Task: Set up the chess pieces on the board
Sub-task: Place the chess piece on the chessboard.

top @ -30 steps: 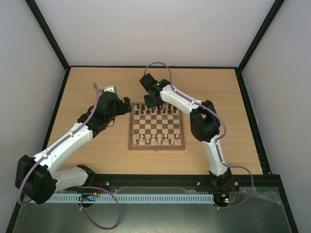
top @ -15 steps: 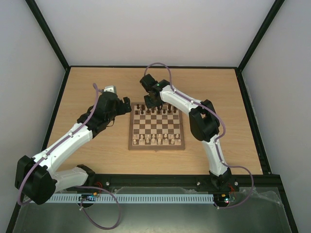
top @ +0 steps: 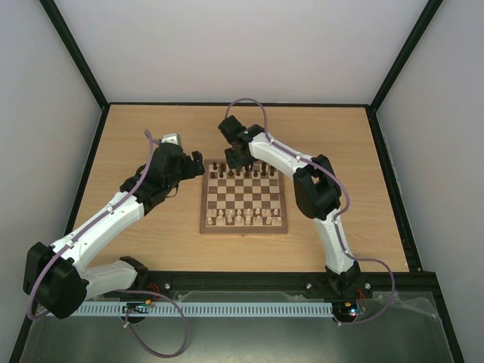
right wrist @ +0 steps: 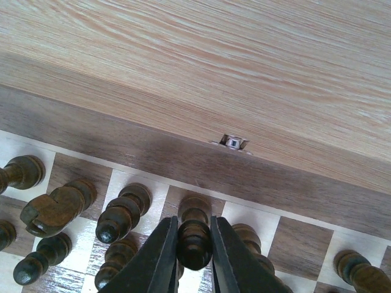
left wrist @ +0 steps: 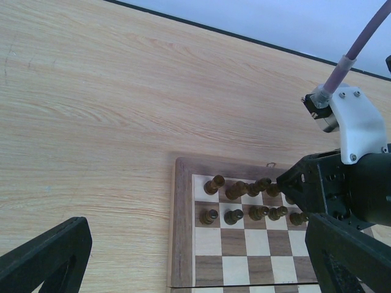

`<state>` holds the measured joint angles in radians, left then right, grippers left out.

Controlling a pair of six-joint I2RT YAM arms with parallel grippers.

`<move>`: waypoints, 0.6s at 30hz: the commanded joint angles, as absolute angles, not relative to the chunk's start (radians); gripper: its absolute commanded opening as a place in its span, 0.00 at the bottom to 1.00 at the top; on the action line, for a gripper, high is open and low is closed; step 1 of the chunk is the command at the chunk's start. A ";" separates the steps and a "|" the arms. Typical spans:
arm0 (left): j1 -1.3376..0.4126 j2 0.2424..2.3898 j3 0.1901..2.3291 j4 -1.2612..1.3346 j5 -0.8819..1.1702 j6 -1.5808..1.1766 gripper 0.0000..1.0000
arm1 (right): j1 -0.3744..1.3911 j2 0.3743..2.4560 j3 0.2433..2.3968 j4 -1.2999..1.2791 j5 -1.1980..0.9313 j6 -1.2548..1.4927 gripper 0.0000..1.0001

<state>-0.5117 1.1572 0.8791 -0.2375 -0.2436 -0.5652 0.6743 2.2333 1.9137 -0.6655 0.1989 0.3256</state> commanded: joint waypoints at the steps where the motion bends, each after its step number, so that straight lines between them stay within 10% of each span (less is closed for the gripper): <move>1: -0.508 1.146 0.869 -0.236 -0.253 -0.558 0.99 | 0.669 2.259 1.903 -0.697 0.195 0.329 0.18; 18: -0.508 1.164 0.877 -0.235 -0.250 -0.558 0.99 | 0.669 2.149 1.905 -0.678 0.169 0.324 0.26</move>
<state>-0.5117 1.1591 0.8791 -0.2379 -0.2436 -0.5648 0.6735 2.2272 1.9137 -0.6659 0.1825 0.3248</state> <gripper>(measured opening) 0.988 0.260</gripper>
